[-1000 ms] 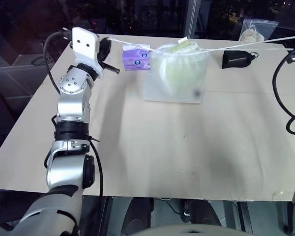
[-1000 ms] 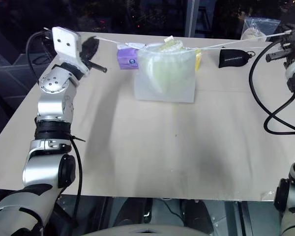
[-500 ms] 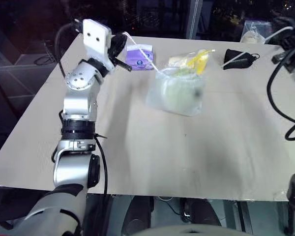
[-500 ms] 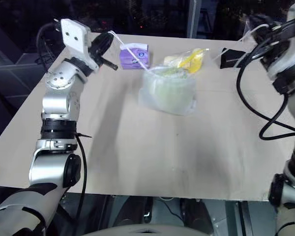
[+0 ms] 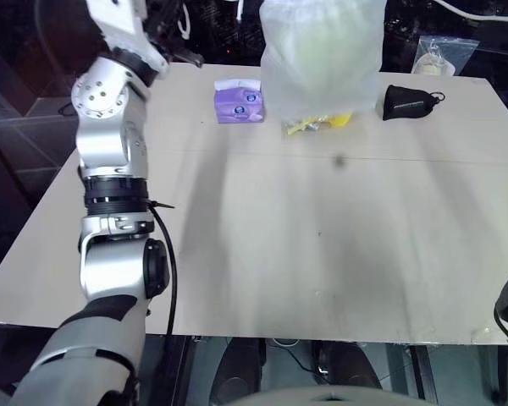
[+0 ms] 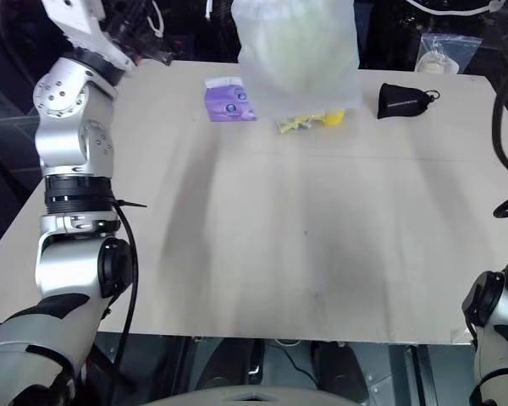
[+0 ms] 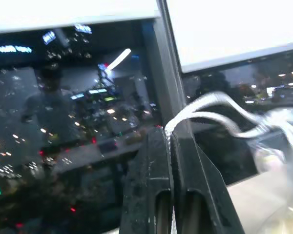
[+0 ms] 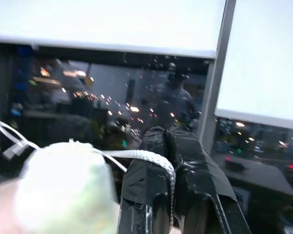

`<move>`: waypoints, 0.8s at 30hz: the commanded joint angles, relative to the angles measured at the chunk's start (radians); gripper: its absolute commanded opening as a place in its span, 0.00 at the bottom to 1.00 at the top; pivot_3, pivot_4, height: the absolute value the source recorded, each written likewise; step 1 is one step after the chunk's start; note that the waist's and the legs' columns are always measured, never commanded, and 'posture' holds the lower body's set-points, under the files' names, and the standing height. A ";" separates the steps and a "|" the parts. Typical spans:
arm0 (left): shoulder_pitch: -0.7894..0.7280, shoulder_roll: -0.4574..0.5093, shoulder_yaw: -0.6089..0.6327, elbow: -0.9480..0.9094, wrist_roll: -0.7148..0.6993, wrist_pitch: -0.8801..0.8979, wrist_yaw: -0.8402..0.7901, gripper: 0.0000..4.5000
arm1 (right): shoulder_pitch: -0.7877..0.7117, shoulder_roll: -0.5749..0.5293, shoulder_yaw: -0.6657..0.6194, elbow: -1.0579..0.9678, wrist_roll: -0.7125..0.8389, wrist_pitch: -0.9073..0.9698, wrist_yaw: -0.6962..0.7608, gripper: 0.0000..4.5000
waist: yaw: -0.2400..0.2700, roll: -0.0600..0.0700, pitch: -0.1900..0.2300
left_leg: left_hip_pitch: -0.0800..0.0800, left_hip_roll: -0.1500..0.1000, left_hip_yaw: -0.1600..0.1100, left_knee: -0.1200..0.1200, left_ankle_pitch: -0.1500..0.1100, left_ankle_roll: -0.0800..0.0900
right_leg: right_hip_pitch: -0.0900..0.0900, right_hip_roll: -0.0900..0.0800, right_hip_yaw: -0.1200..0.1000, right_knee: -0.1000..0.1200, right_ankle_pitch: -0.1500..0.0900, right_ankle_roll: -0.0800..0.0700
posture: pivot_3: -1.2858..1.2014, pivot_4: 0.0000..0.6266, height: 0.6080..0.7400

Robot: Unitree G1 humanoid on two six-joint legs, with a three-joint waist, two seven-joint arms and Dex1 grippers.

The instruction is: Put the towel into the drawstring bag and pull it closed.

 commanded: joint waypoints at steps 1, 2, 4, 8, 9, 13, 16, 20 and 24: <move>0.141 -0.026 -0.074 -0.046 0.035 0.049 -0.024 0.02 | 0.258 0.056 0.067 -0.016 -0.076 -0.032 0.011 0.00 | -0.001 -0.006 -0.006 | 0.000 0.000 0.000 0.000 0.000 0.000 | 0.000 0.000 0.000 -0.001 0.000 0.000 | 0.52 0.24 1.00; 0.179 -0.036 -0.085 -0.062 0.036 0.053 -0.025 0.02 | 0.336 0.090 0.079 -0.008 -0.094 -0.053 0.007 0.00 | -0.001 -0.011 -0.011 | 0.000 0.001 0.000 -0.001 0.000 0.000 | 0.000 0.000 0.000 -0.001 0.000 0.000 | 0.52 0.24 1.00; 0.197 -0.046 -0.087 -0.082 0.037 0.052 -0.021 0.02 | 0.408 0.101 0.098 -0.010 -0.131 -0.094 0.010 0.00 | -0.002 -0.008 -0.007 | -0.003 0.001 0.000 0.000 0.000 0.000 | -0.001 0.000 0.000 -0.001 0.000 0.000 | 0.52 0.24 1.00; 0.120 -0.030 -0.052 -0.053 0.022 0.038 -0.009 0.02 | 0.342 0.095 0.037 -0.005 -0.087 -0.099 -0.023 0.00 | -0.005 0.000 -0.001 | -0.028 -0.001 0.003 0.015 0.001 0.000 | -0.029 -0.001 0.006 0.013 0.002 0.002 | 0.52 0.24 1.00; 0.103 -0.020 -0.043 -0.036 0.020 0.030 -0.010 0.02 | 0.331 0.084 0.024 0.004 -0.094 -0.105 -0.024 0.00 | -0.004 0.000 -0.001 | -0.028 -0.001 0.002 0.016 0.001 0.000 | -0.028 0.000 0.006 0.012 0.002 0.002 | 0.52 0.24 1.00; 0.047 0.008 -0.008 -0.017 0.005 -0.001 -0.015 0.02 | 0.263 0.037 -0.065 0.022 -0.044 -0.114 -0.025 0.00 | -0.005 0.000 -0.002 | -0.008 0.000 0.001 0.009 0.000 0.000 | -0.009 0.002 0.003 0.005 0.001 0.002 | 0.52 0.24 1.00; 0.020 0.008 0.009 -0.018 -0.008 0.006 -0.014 0.02 | 0.238 0.000 -0.095 0.035 -0.033 -0.099 -0.040 0.00 | -0.004 0.000 -0.002 | -0.005 0.000 0.002 0.005 0.000 0.000 | -0.007 0.002 0.005 0.004 0.001 0.001 | 0.52 0.24 1.00; 0.129 -0.014 -0.041 -0.089 0.009 0.032 -0.057 0.02 | 0.394 0.013 -0.052 0.001 -0.051 -0.113 0.024 0.00 | 0.000 -0.004 -0.005 | -0.004 0.000 0.002 0.004 0.000 0.000 | -0.006 0.002 0.004 0.004 0.001 0.001 | 0.52 0.24 1.00; 0.127 -0.009 -0.018 -0.148 -0.014 0.073 -0.051 0.02 | 0.402 -0.014 -0.084 -0.009 -0.065 -0.104 -0.021 0.00 | -0.004 -0.001 -0.001 | -0.007 -0.001 0.006 0.005 0.000 0.000 | -0.009 0.000 0.007 0.004 0.001 0.002 | 0.52 0.24 1.00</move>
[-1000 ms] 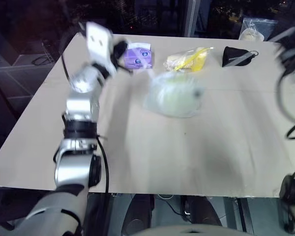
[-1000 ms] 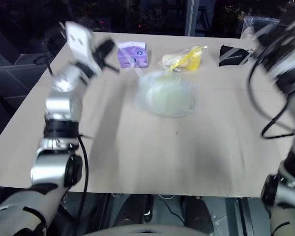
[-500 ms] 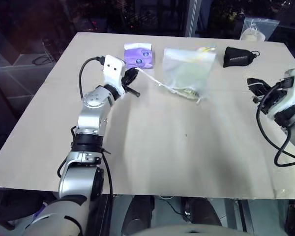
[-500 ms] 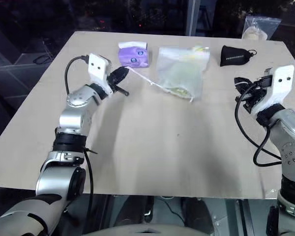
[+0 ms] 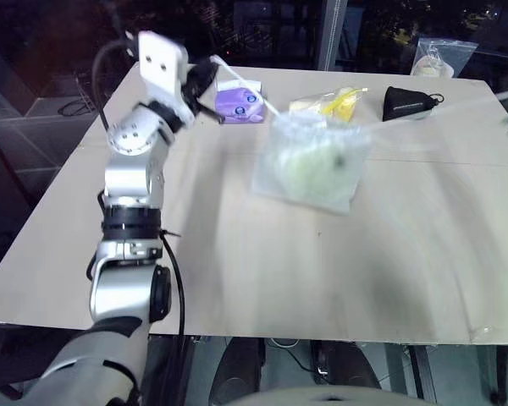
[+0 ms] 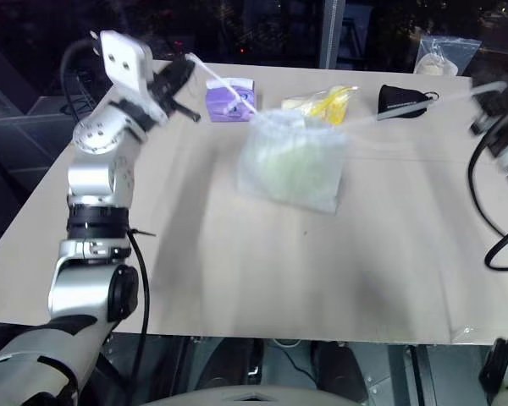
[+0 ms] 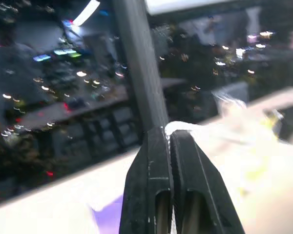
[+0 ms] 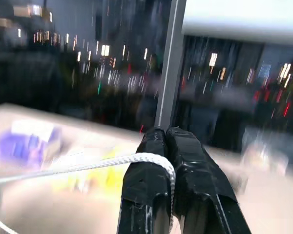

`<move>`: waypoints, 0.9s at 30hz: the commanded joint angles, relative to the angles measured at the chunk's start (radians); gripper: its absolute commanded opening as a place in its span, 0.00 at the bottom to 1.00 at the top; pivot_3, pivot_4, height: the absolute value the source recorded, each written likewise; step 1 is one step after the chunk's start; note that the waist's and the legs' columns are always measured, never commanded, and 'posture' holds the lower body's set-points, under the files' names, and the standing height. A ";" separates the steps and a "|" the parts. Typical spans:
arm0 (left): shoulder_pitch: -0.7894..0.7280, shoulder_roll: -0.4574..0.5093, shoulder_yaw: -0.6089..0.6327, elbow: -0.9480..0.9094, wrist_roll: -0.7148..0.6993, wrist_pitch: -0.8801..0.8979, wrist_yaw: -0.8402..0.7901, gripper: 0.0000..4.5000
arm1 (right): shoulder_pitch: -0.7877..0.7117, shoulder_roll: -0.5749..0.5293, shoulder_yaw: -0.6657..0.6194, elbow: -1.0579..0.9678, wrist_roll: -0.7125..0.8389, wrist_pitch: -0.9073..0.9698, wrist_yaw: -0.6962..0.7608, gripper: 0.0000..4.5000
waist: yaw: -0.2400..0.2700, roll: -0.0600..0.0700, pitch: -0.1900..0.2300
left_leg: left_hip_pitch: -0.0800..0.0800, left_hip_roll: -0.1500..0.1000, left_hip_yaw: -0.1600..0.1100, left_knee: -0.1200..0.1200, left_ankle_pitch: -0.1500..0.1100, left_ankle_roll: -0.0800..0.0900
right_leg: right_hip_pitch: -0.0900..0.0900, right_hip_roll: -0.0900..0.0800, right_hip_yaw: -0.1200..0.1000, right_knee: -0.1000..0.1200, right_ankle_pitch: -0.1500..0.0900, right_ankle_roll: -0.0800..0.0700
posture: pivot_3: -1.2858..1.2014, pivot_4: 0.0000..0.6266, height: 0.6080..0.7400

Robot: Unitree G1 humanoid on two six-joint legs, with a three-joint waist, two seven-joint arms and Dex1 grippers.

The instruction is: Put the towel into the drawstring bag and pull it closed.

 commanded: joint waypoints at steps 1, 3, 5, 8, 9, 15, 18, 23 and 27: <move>-0.015 0.037 0.029 -0.086 -0.020 0.002 -0.003 0.02 | 0.008 -0.055 -0.073 0.005 -0.067 -0.031 -0.045 0.00 | -0.001 0.000 0.000 | 0.000 0.000 0.000 0.001 0.000 0.000 | 0.000 0.000 0.000 0.000 0.000 0.000 | 0.52 0.24 1.00; 0.011 0.064 0.051 -0.067 -0.010 -0.013 0.011 0.02 | 0.056 -0.076 -0.125 0.108 -0.173 -0.058 -0.105 0.00 | 0.000 -0.001 -0.001 | 0.000 0.000 0.000 0.002 0.000 0.000 | 0.001 0.000 0.000 0.000 0.000 0.000 | 0.52 0.24 1.00; 0.000 0.084 0.085 -0.038 -0.004 -0.023 0.063 0.02 | 0.065 -0.094 -0.197 0.194 -0.225 -0.080 -0.158 0.00 | 0.004 -0.002 -0.002 | 0.004 0.000 -0.001 0.001 0.000 0.000 | 0.004 0.000 -0.001 0.000 0.000 0.000 | 0.52 0.24 1.00; -0.039 0.100 0.140 0.058 0.010 -0.010 0.190 0.02 | 0.052 -0.139 -0.256 0.310 -0.318 -0.117 -0.236 0.00 | 0.004 -0.001 -0.002 | 0.004 0.000 0.001 0.001 0.000 0.000 | 0.004 0.000 0.000 0.000 0.000 0.000 | 0.52 0.24 1.00; -0.051 0.106 0.156 0.096 0.008 0.007 0.227 0.02 | 0.047 -0.154 -0.268 0.352 -0.344 -0.128 -0.259 0.00 | 0.003 -0.001 -0.002 | 0.005 0.000 0.001 0.001 0.000 0.000 | 0.004 0.000 0.001 0.000 0.000 0.000 | 0.52 0.24 1.00; -0.099 0.167 0.174 0.294 0.005 -0.010 0.286 0.02 | 0.033 -0.223 -0.289 0.547 -0.411 -0.200 -0.294 0.00 | -0.004 -0.002 -0.002 | 0.006 0.000 0.002 0.000 0.000 0.000 | 0.004 0.001 0.002 0.000 0.000 0.000 | 0.52 0.24 1.00; -0.081 0.151 0.167 0.271 -0.038 -0.010 0.211 0.02 | 0.048 -0.213 -0.255 0.501 -0.351 -0.200 -0.200 0.00 | -0.004 -0.002 -0.002 | 0.005 0.001 0.003 -0.001 0.000 0.000 | 0.003 0.002 0.003 -0.001 0.000 0.000 | 0.52 0.24 1.00; 0.129 0.072 -0.010 -0.047 -0.129 0.132 -0.057 0.02 | 0.234 -0.105 -0.038 0.107 -0.068 -0.066 0.109 0.00 | -0.010 -0.001 -0.003 | 0.007 0.002 0.003 -0.006 0.000 0.000 | 0.002 0.002 0.004 -0.002 0.000 0.000 | 0.52 0.24 1.00; 0.225 -0.018 -0.109 -0.140 -0.111 0.139 -0.115 0.02 | 0.227 -0.021 0.197 -0.027 -0.068 -0.005 0.098 0.00 | 0.005 -0.001 -0.001 | 0.006 0.002 0.003 -0.006 0.000 0.000 | 0.002 0.002 0.003 0.000 0.000 0.000 | 0.52 0.24 1.00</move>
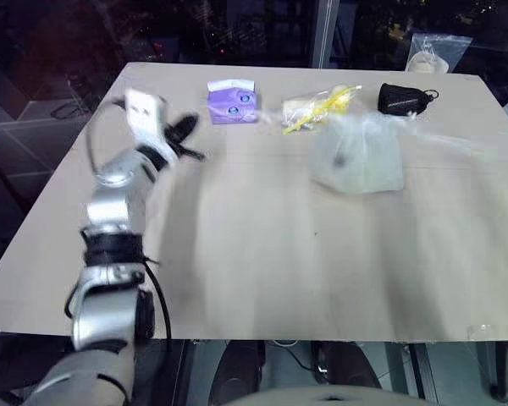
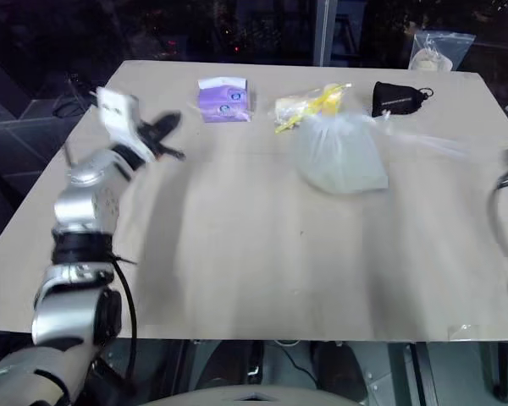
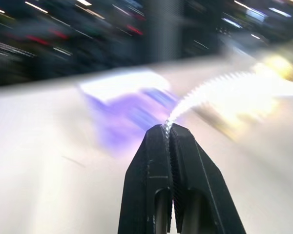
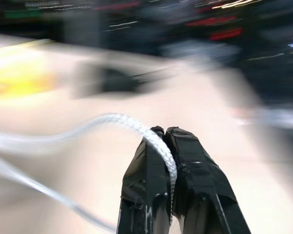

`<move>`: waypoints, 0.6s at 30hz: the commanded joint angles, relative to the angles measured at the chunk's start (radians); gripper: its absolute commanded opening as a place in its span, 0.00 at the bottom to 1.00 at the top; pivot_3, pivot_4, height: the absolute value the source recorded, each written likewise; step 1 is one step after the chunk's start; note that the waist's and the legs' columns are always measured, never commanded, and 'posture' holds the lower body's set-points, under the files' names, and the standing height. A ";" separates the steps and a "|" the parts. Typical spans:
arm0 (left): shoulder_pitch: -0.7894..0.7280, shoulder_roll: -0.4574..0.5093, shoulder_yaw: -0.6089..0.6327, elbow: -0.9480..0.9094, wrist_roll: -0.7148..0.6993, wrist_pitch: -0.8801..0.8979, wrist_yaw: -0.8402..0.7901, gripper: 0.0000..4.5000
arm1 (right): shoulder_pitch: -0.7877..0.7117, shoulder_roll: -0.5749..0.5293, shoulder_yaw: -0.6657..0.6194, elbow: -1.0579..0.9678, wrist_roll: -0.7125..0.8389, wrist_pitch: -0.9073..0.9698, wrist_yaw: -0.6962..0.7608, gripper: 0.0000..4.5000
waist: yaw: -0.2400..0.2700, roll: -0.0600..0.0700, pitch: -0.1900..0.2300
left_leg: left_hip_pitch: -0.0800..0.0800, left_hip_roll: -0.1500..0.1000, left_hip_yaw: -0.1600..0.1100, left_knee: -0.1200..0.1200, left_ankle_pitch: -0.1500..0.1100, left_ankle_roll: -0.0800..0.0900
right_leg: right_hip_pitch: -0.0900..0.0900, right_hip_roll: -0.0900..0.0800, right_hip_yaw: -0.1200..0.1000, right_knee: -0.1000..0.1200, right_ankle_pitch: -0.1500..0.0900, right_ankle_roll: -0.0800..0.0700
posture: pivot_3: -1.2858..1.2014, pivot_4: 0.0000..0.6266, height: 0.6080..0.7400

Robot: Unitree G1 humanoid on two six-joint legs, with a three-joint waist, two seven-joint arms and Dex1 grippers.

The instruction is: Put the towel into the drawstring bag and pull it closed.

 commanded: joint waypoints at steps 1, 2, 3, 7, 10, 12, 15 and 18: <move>0.012 -0.025 -0.082 -0.084 0.008 0.034 -0.066 0.02 | -0.036 -0.007 0.169 -0.090 -0.057 0.014 0.002 0.00 | 0.008 -0.001 0.001 | -0.001 -0.001 -0.001 0.003 0.000 0.000 | 0.000 -0.001 -0.001 0.000 0.000 0.000 | 0.52 0.24 1.00; 0.017 -0.032 -0.121 -0.052 0.035 0.008 -0.095 0.02 | -0.040 -0.026 0.285 -0.065 -0.142 -0.010 0.018 0.00 | 0.006 -0.001 0.001 | -0.001 -0.001 -0.001 0.004 0.000 0.000 | 0.000 -0.001 -0.001 0.000 0.000 0.000 | 0.52 0.24 1.00; 0.019 -0.038 -0.146 -0.018 0.049 -0.005 -0.118 0.02 | -0.045 -0.043 0.383 -0.039 -0.217 -0.032 0.033 0.00 | 0.004 -0.001 0.000 | -0.001 -0.001 0.000 0.005 0.000 0.000 | 0.001 -0.001 -0.001 0.000 -0.001 -0.001 | 0.52 0.24 1.00; 0.027 -0.008 -0.181 0.045 0.061 -0.062 -0.264 0.00 | -0.060 -0.033 0.509 0.041 -0.313 -0.092 0.080 0.14 | 0.002 -0.001 0.000 | 0.001 -0.001 0.001 0.008 0.000 0.000 | 0.004 -0.001 0.000 -0.002 -0.003 -0.004 | 0.52 0.24 1.00; 0.048 0.029 -0.168 0.008 0.018 -0.028 -0.359 0.19 | -0.010 -0.058 0.506 0.038 -0.346 -0.116 0.120 0.41 | 0.002 -0.002 0.000 | -0.001 -0.001 0.000 0.008 0.000 0.000 | 0.002 -0.001 0.000 -0.001 -0.002 -0.004 | 0.52 0.24 1.00; 0.090 0.076 -0.151 -0.049 -0.008 0.013 -0.406 0.40 | 0.054 -0.062 0.421 -0.028 -0.293 -0.091 0.141 0.64 | 0.003 -0.001 0.000 | -0.001 -0.001 0.000 0.008 0.000 0.000 | 0.002 0.000 0.000 -0.001 0.000 0.000 | 0.52 0.24 1.00; 0.182 0.152 -0.107 -0.147 -0.048 0.052 -0.443 0.70 | 0.209 -0.093 0.273 -0.157 -0.229 -0.055 0.193 0.93 | 0.003 -0.001 0.000 | -0.001 0.000 -0.001 0.003 -0.001 0.000 | 0.001 0.000 -0.001 -0.002 -0.002 0.001 | 0.52 0.24 1.00; 0.294 0.212 -0.054 -0.249 -0.077 0.057 -0.461 0.99 | 0.379 -0.075 0.102 -0.280 -0.137 -0.037 0.246 1.00 | 0.003 -0.001 0.000 | -0.001 0.000 -0.001 0.000 -0.001 0.000 | 0.000 -0.001 -0.002 -0.002 -0.002 0.000 | 0.52 0.24 1.00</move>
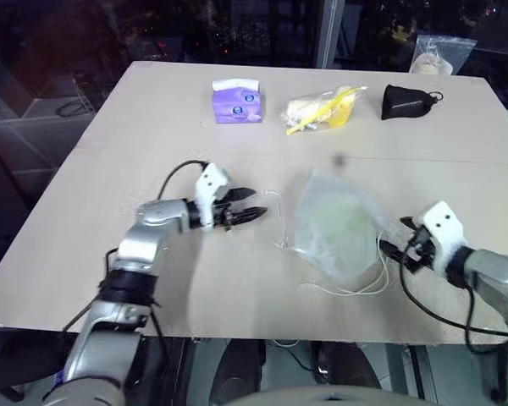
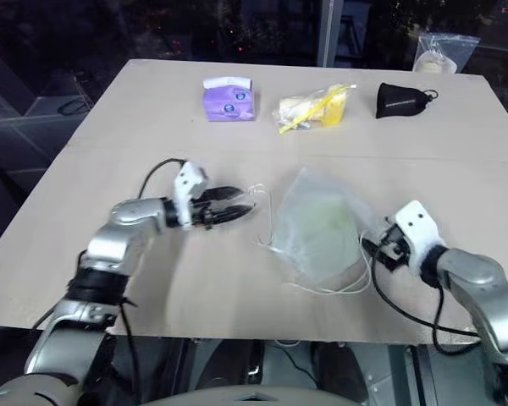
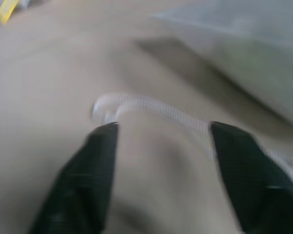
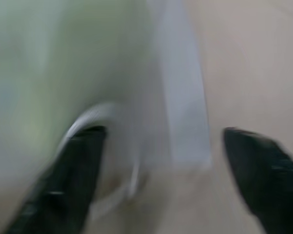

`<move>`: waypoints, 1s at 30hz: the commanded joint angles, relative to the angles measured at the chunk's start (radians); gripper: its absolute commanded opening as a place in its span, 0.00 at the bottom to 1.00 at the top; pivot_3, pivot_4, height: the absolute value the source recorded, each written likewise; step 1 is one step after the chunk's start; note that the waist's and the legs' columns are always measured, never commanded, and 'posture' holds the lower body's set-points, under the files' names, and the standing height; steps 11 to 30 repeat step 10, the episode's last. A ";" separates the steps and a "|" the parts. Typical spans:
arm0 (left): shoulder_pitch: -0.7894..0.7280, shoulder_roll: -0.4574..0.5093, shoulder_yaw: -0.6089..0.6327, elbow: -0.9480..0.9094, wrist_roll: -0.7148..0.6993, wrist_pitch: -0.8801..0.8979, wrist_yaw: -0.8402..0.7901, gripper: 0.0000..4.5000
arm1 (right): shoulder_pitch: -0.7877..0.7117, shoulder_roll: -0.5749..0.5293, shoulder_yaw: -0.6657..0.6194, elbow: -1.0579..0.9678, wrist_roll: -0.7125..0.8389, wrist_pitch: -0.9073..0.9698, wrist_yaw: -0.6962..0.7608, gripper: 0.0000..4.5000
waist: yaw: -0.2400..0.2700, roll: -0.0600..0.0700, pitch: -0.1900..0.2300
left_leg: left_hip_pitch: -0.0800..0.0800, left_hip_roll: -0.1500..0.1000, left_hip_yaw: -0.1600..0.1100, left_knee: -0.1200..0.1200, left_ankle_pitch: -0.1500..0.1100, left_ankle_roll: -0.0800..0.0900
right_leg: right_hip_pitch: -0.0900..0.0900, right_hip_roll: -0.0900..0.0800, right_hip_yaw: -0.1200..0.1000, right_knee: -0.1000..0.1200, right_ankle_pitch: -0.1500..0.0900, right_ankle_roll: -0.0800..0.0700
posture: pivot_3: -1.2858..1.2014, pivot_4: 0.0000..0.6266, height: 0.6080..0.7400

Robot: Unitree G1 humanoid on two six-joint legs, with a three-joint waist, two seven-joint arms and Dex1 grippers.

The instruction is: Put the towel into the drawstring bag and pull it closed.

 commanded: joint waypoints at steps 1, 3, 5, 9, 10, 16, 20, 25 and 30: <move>0.093 0.045 0.084 -0.152 -0.069 0.017 -0.019 0.99 | 0.134 0.023 -0.202 -0.160 0.109 0.003 0.061 1.00 | -0.001 0.000 0.000 | 0.001 0.000 0.000 0.000 0.000 0.000 | 0.000 0.000 -0.001 0.000 0.000 0.000 | 0.52 0.24 1.00; 0.153 0.051 0.128 -0.225 -0.108 0.050 0.001 0.99 | 0.206 0.053 -0.286 -0.208 0.149 -0.017 0.079 1.00 | 0.000 0.000 0.000 | 0.001 0.001 -0.001 0.000 0.000 0.000 | 0.001 0.000 -0.001 0.000 -0.001 -0.001 | 0.52 0.24 1.00; 0.208 0.046 0.173 -0.305 -0.141 0.085 0.043 0.99 | 0.268 0.081 -0.359 -0.250 0.169 -0.041 0.096 1.00 | 0.000 0.000 0.000 | 0.002 0.002 -0.001 0.000 0.000 0.000 | 0.001 -0.001 -0.001 0.000 -0.003 -0.004 | 0.52 0.24 1.00; 0.278 0.038 0.245 -0.423 -0.188 0.147 0.137 0.99 | 0.334 0.120 -0.429 -0.262 0.133 -0.077 0.077 1.00 | 0.000 -0.002 -0.002 | 0.006 0.003 -0.001 0.002 0.000 0.000 | 0.005 -0.004 0.000 0.000 -0.004 -0.003 | 0.52 0.24 1.00; 0.293 0.038 0.263 -0.446 -0.202 0.166 0.156 0.99 | 0.341 0.124 -0.432 -0.254 0.119 -0.092 0.078 1.00 | 0.000 -0.002 -0.002 | 0.007 0.003 -0.001 0.002 0.000 0.000 | 0.005 -0.005 0.000 0.000 -0.004 -0.003 | 0.52 0.24 1.00; 0.293 0.038 0.263 -0.446 -0.202 0.166 0.156 0.99 | 0.341 0.124 -0.432 -0.254 0.119 -0.092 0.078 1.00 | 0.000 -0.002 -0.002 | 0.007 0.003 -0.001 0.002 0.000 0.000 | 0.005 -0.005 0.000 0.000 -0.004 -0.003 | 0.52 0.24 1.00; 0.293 0.038 0.263 -0.446 -0.202 0.166 0.156 0.99 | 0.341 0.124 -0.432 -0.254 0.119 -0.092 0.078 1.00 | 0.000 -0.002 -0.002 | 0.007 0.003 -0.001 0.002 0.000 0.000 | 0.005 -0.005 0.000 0.000 -0.004 -0.003 | 0.52 0.24 1.00; 0.293 0.038 0.263 -0.446 -0.202 0.166 0.156 0.99 | 0.341 0.124 -0.432 -0.254 0.119 -0.092 0.078 1.00 | 0.000 -0.002 -0.002 | 0.007 0.003 -0.001 0.002 0.000 0.000 | 0.005 -0.005 0.000 0.000 -0.004 -0.003 | 0.52 0.24 1.00; 0.293 0.038 0.263 -0.446 -0.202 0.166 0.156 0.99 | 0.341 0.124 -0.432 -0.254 0.119 -0.092 0.078 1.00 | 0.000 -0.002 -0.002 | 0.007 0.003 -0.001 0.002 0.000 0.000 | 0.005 -0.005 0.000 0.000 -0.004 -0.003 | 0.52 0.24 1.00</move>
